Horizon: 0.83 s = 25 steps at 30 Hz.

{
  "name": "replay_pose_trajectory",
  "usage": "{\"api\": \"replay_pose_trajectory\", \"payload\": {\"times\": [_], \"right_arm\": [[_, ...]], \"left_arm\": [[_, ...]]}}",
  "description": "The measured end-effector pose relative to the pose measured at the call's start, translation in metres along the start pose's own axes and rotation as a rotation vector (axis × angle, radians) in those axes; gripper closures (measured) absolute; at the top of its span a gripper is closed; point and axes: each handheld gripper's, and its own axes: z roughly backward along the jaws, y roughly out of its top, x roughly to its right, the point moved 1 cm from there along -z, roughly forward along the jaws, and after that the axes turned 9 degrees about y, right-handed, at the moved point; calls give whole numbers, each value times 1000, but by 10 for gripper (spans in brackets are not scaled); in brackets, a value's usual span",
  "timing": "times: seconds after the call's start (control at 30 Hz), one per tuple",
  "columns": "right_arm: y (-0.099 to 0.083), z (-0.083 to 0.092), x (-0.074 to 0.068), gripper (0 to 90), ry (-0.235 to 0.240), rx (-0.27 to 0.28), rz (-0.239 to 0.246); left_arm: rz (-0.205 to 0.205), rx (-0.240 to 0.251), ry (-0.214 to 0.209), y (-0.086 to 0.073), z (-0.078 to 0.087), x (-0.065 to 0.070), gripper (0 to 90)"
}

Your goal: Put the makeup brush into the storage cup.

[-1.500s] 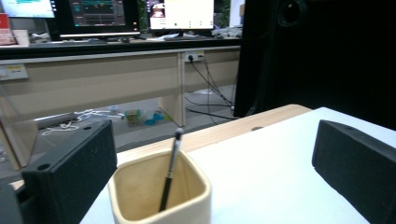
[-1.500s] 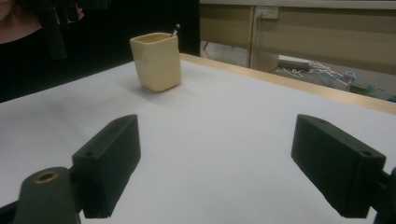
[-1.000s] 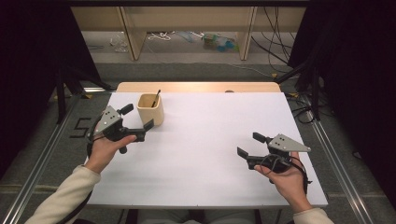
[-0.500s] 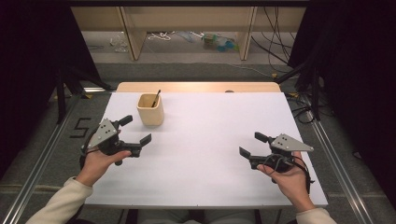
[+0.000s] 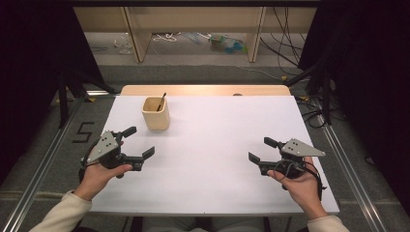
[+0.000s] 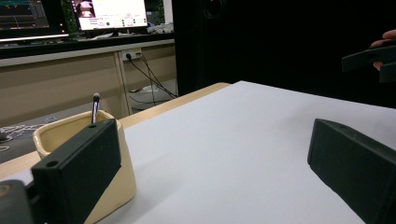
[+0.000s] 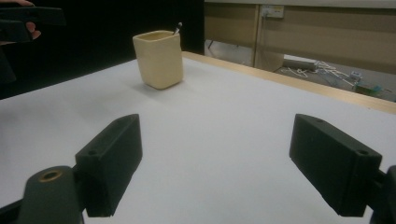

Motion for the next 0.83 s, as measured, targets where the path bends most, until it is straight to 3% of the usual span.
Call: {"api": "replay_pose_trajectory", "payload": {"times": [0.83], "right_arm": [[0,-1,1,182,6,5,-3]], "left_arm": [[2,-5,-12,-1,-5,10,25]]}}
